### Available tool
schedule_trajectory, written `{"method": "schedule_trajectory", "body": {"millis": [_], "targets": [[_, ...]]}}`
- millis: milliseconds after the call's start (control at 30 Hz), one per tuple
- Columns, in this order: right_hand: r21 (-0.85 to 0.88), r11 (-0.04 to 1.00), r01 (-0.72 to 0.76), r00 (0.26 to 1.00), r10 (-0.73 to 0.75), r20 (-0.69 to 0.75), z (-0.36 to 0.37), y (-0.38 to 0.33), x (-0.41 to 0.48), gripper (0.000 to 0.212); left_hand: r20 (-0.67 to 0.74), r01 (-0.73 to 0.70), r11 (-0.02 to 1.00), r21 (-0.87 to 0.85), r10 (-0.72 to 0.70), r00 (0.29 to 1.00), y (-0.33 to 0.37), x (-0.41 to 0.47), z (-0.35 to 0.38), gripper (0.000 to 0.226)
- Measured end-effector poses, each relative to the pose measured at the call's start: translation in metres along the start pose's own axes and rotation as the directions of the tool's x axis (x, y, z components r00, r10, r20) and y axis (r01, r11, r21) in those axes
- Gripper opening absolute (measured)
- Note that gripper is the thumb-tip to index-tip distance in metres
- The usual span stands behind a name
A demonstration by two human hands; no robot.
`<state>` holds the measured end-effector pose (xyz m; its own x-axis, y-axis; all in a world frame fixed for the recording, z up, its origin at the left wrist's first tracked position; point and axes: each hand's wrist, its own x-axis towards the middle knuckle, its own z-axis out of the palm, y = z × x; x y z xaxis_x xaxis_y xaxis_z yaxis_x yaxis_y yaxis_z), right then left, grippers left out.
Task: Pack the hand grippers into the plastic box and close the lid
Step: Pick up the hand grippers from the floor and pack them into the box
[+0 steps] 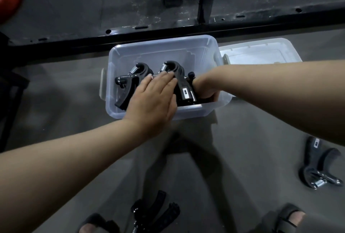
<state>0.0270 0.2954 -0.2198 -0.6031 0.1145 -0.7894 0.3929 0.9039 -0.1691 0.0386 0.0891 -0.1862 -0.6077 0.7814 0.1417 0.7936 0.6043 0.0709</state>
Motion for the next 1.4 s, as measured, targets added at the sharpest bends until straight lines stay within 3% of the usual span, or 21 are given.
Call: {"method": "schedule_trajectory", "body": {"millis": [67, 133, 267, 433, 533, 633, 700, 767, 867, 900, 1067, 1167, 1400], "targets": [[0.011, 1.0, 0.008, 1.0, -0.008, 0.017, 0.004, 0.0, 0.002, 0.025, 0.017, 0.111, 0.993, 0.028, -0.111, 0.994, -0.02, -0.007, -0.004, 0.056], [0.152, 0.988, -0.018, 0.997, 0.006, 0.075, -0.001, -0.004, -0.008, 0.018, 0.035, 0.207, 0.978, 0.024, -0.207, 0.978, -0.038, -0.014, -0.003, 0.061], [0.28, 0.96, -0.012, 0.995, -0.016, 0.098, -0.001, 0.001, -0.014, 0.021, 0.049, 0.233, 0.971, -0.049, -0.23, 0.972, -0.049, -0.019, 0.003, 0.065], [0.103, 0.993, -0.06, 0.993, 0.048, 0.11, -0.003, -0.004, -0.014, 0.008, 0.037, 0.239, 0.969, -0.069, -0.237, 0.971, -0.049, -0.015, 0.008, 0.062], [0.0, 0.996, -0.092, 0.983, 0.091, 0.16, -0.007, -0.005, -0.01, 0.029, 0.047, 0.234, 0.97, -0.063, -0.232, 0.972, -0.049, -0.015, 0.008, 0.061], [0.007, 0.997, -0.083, 0.983, 0.08, 0.167, -0.011, -0.005, -0.014, 0.029, 0.051, 0.238, 0.969, -0.06, -0.235, 0.971, -0.049, -0.016, 0.008, 0.061], [-0.014, 0.998, -0.066, 0.991, 0.067, 0.112, -0.011, -0.008, -0.016, 0.024, 0.05, 0.239, 0.969, -0.058, -0.236, 0.97, -0.05, -0.016, 0.008, 0.061], [-0.03, 0.997, -0.073, 0.997, 0.071, -0.042, -0.013, -0.011, -0.017, 0.027, 0.045, 0.236, 0.97, -0.058, -0.234, 0.971, -0.049, -0.016, 0.008, 0.061], [0.021, 0.999, -0.025, 0.978, 0.029, -0.205, -0.02, -0.01, -0.013, 0.069, 0.037, 0.245, 0.969, -0.044, -0.243, 0.969, -0.048, -0.016, 0.006, 0.061], [0.023, 1.0, 0.003, 0.977, 0.002, -0.213, -0.021, -0.009, -0.011, 0.072, 0.034, 0.252, 0.967, -0.029, -0.251, 0.967, -0.047, -0.016, 0.005, 0.062], [-0.165, 0.986, 0.033, 0.934, -0.089, -0.346, -0.022, -0.009, -0.009, 0.032, 0.017, 0.235, 0.972, -0.002, -0.235, 0.972, -0.031, -0.004, 0.0, 0.061], [-0.171, 0.984, 0.056, 0.919, -0.118, -0.376, -0.026, -0.008, -0.009, 0.032, 0.0, 0.188, 0.982, -0.002, -0.188, 0.982, -0.017, 0.007, 0.0, 0.059], [-0.23, 0.97, 0.083, 0.959, -0.141, -0.247, -0.022, -0.011, -0.008, 0.031, 0.035, 0.125, 0.992, 0.013, -0.126, 0.991, 0.001, 0.017, 0.008, 0.057]]}}
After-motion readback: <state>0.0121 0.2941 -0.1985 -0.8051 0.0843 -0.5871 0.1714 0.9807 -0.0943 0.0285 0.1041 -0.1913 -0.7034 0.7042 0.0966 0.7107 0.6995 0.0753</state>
